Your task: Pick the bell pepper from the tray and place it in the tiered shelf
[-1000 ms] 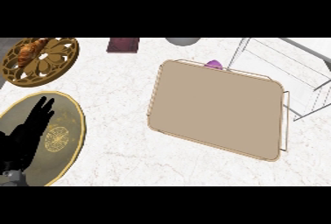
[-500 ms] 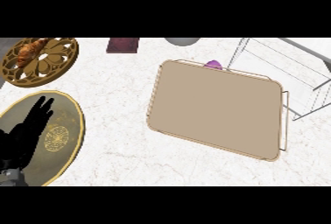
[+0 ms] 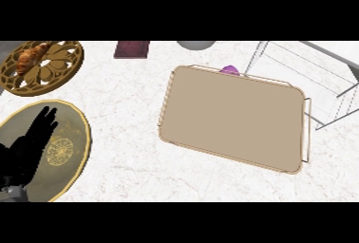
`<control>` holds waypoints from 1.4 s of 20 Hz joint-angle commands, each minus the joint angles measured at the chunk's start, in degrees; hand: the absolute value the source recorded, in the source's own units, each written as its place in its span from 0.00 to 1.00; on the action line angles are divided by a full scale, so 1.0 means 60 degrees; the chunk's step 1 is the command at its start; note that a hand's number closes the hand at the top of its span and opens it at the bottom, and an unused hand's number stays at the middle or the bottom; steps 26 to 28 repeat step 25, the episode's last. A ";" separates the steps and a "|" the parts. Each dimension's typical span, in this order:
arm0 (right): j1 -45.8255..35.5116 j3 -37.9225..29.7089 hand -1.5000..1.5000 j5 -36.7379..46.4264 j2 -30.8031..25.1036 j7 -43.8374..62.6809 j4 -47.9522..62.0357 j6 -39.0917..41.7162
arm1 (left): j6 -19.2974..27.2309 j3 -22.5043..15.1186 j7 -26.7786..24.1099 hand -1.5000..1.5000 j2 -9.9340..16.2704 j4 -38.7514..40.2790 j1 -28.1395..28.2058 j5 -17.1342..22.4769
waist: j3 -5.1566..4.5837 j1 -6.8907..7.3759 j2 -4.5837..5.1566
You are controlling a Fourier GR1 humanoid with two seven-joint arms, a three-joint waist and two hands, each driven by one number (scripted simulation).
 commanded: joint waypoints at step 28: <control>0.1895 -0.6266 0.00 -0.6486 -0.4446 0.3560 -0.6086 0.6855 | 0.0142 0.0479 0.0510 0.50 -0.0016 -0.0505 0.0946 0.0187 | -0.0058 -0.0902 -0.0256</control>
